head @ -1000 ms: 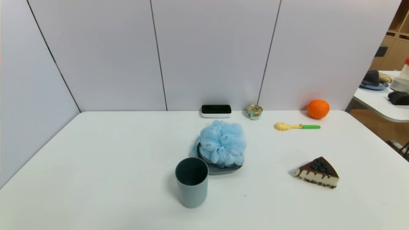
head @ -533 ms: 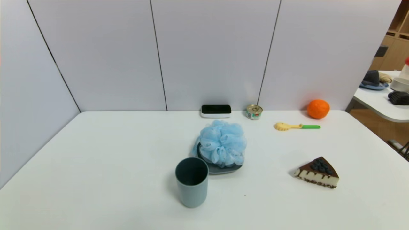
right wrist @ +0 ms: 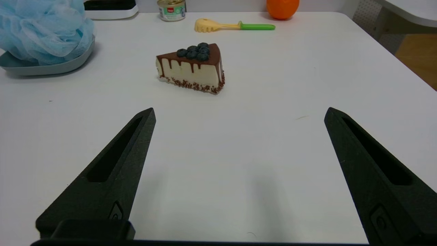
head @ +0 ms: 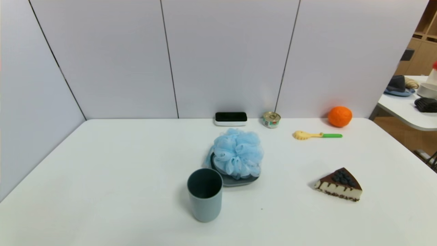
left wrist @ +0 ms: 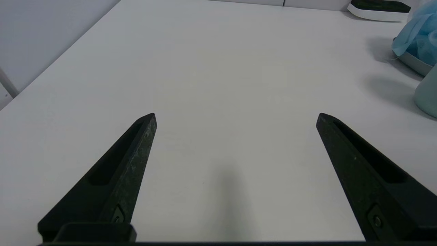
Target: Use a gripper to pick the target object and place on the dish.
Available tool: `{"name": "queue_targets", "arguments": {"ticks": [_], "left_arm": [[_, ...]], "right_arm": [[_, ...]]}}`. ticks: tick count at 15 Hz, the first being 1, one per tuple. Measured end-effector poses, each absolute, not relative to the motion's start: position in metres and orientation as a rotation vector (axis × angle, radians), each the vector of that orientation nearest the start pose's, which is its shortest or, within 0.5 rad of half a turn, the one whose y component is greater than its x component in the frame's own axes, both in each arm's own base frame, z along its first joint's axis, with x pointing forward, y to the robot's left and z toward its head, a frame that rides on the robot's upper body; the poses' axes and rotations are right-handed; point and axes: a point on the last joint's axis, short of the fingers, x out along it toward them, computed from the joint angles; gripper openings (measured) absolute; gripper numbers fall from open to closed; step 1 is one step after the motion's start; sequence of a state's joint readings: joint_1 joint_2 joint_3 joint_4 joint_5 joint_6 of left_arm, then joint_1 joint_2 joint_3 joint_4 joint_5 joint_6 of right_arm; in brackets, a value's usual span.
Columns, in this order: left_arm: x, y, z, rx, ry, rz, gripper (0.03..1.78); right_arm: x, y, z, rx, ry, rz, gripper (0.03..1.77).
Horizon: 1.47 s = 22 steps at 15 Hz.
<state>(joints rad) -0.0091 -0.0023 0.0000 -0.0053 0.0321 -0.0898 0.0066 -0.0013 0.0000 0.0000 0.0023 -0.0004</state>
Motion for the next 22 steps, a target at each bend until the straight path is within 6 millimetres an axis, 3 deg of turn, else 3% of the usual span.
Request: {"name": "queue_targets", "arguments": {"ticks": [22], "left_arm": [[-0.023, 0.0009, 0.076, -0.09, -0.009, 0.023, 1.69]], "right_arm": [[-0.0229, -0.0005, 0.0755, 0.003, -0.001, -0.008, 1.71]]}}
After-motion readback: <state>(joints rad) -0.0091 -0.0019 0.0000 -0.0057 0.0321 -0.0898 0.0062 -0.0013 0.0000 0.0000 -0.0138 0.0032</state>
